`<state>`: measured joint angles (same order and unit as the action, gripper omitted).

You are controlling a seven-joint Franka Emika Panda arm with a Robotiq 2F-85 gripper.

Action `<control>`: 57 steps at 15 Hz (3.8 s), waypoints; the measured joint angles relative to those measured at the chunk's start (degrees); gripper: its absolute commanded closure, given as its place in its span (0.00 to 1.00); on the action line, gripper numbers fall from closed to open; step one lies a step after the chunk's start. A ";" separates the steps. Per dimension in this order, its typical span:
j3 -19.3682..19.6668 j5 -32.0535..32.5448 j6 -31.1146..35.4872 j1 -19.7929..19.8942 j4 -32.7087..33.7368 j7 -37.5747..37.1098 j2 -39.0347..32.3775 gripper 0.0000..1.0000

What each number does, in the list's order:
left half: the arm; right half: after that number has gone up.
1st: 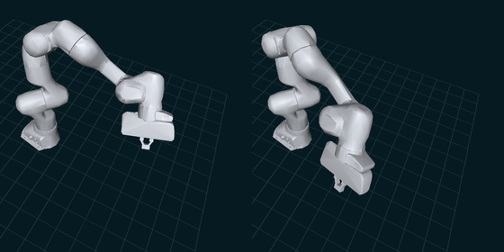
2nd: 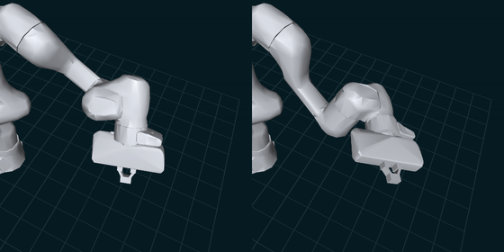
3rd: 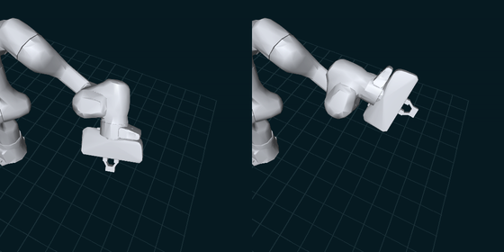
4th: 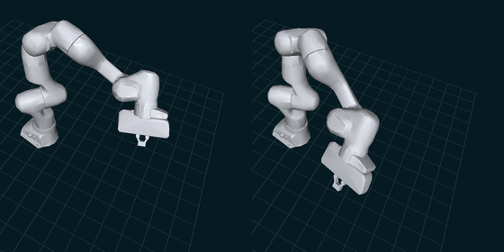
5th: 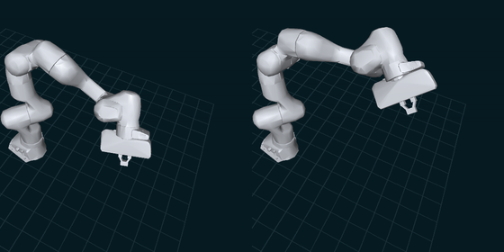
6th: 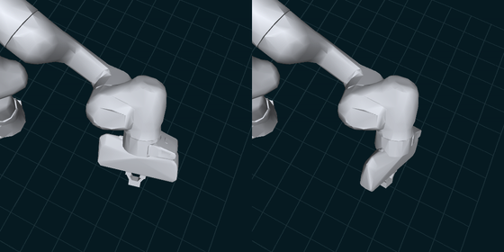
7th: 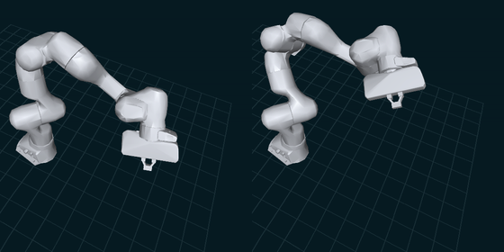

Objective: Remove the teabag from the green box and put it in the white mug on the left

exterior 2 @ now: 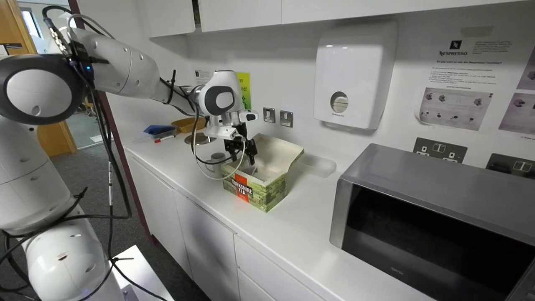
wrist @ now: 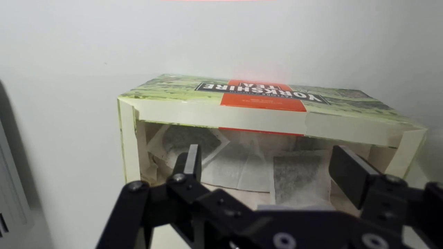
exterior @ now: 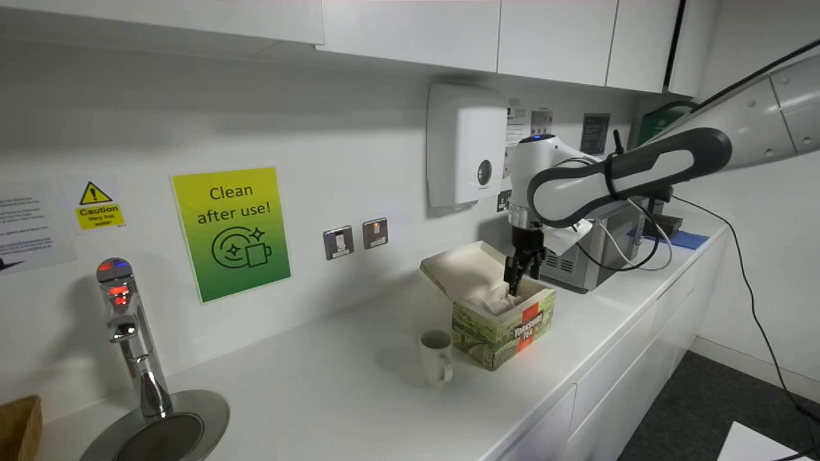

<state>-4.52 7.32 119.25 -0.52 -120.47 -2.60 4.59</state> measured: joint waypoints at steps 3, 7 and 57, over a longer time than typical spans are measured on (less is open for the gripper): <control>0.00 0.05 0.00 -0.11 1.63 -0.18 -2.72 0.00; -0.06 0.17 0.00 -0.70 6.19 -0.37 -8.60 0.00; 2.16 1.20 -3.08 -4.75 18.20 -1.03 -16.49 0.30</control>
<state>-2.36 8.53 116.17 -5.27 -102.27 -3.63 -11.91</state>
